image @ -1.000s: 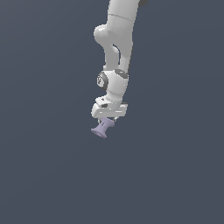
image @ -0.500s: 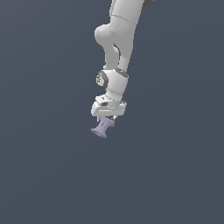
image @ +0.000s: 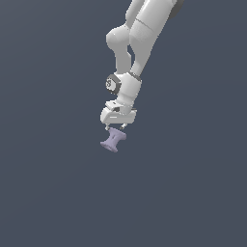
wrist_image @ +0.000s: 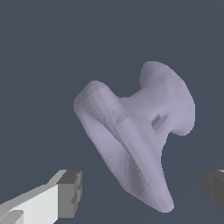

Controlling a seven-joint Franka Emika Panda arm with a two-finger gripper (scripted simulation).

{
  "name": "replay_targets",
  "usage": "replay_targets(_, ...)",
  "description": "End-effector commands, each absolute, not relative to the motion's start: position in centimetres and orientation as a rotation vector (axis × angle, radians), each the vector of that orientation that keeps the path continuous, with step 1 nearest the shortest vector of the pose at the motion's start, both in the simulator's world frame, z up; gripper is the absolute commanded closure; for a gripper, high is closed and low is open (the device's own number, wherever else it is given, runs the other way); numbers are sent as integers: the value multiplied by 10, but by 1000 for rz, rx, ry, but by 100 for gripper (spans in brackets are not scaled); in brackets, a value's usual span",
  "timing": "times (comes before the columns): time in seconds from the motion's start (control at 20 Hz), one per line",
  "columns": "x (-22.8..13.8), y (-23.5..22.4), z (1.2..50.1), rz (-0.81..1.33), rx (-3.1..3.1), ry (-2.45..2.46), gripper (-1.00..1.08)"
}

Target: Pick up the object and move it to a goal position.

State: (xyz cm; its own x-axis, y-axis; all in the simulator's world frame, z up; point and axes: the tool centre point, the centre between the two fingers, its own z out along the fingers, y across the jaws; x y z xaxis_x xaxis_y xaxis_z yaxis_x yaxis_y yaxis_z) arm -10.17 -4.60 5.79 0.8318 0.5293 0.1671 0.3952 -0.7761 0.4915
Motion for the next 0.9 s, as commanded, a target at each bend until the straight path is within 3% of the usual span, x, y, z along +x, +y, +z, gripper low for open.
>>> replay_targets(0.0,-105,-49,62,428,2531,710,-100)
replay_targets(0.85,-108,-56,61,447,2480,745,-100)
